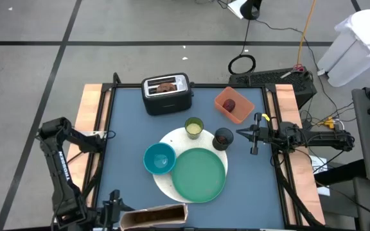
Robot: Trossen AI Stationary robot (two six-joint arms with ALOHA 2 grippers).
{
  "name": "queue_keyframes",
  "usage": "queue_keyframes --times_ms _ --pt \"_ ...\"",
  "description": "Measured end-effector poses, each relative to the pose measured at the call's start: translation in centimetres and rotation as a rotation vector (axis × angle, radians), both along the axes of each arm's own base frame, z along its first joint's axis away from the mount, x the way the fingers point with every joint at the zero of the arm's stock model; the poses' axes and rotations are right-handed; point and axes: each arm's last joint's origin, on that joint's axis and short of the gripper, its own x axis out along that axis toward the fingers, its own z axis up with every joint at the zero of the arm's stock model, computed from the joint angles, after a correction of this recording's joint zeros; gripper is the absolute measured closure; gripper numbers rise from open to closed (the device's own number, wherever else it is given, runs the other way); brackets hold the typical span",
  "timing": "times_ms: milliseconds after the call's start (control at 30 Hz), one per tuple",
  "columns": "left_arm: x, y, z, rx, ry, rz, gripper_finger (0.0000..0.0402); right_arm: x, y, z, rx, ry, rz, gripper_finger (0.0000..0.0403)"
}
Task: Arrange a breakfast setting
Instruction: Pour the cereal from the purple cereal box into the blue bowl
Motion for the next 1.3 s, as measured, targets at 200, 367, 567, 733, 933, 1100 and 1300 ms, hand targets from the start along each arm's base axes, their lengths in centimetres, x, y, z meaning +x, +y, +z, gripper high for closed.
queue_keyframes --times_ms 200,367,567,733,933,1100,1300 --pt "1.0 0.5 0.0 0.033 -0.005 0.007 0.0117 0.0 0.0 0.0 0.0 0.0 0.0 0.039" --pt "1.9 0.9 0.0 0.04 -0.007 0.03 0.0117 0.0 0.0 0.0 0.0 0.0 0.0 0.039" --pt "2.5 1.3 0.0 0.054 -0.007 0.039 0.0118 0.0 0.0 0.0 0.0 0.0 0.0 0.039" --pt "2.7 1.4 0.0 0.045 -0.006 0.051 0.0161 0.0 0.0 0.0 0.0 0.0 0.0 0.039" --pt "2.7 1.4 0.0 0.058 -0.005 0.045 0.0252 0.0 0.0 0.0 0.0 0.0 0.0 0.039" --pt "2.9 1.6 0.0 0.064 -0.007 0.049 0.0311 0.0 0.0 0.0 0.0 0.0 0.0 0.039" --pt "3.6 2.0 0.1 0.059 -0.008 0.073 0.0359 0.0 0.0 0.0 0.0 0.0 0.0 0.039"
